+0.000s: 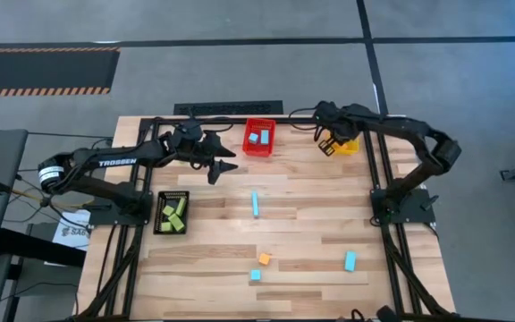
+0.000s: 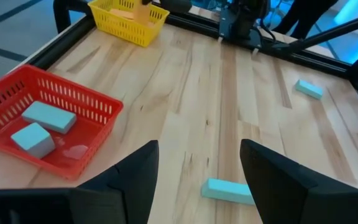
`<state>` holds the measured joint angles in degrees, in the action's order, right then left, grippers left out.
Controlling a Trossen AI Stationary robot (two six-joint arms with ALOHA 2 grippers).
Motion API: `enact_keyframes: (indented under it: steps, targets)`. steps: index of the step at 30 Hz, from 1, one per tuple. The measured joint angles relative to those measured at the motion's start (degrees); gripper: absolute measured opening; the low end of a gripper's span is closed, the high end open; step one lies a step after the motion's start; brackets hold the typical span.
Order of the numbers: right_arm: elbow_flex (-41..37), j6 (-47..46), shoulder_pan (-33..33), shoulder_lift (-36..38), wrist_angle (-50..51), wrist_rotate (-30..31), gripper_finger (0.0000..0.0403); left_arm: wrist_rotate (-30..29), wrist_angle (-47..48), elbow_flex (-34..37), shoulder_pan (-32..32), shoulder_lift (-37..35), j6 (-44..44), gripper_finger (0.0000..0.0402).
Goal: Sort & place blocks by color
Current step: Put the orange block into the yellow bin
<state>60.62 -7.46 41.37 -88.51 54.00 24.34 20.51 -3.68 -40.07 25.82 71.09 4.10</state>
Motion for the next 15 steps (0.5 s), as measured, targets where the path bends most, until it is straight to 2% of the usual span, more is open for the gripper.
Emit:
enact_keyframes:
  steps: [7,15]
  targets:
    - [0.0,-0.3,-1.1,0.0,-0.2,-2.4,0.0005,-0.3,0.0,0.0,0.0,0.0,-0.1,0.0212]
    - [0.0,-3.3,-1.7,0.0,3.3,-3.6,0.0072,0.0,0.3,0.0,0.0,0.0,0.0,0.0212]
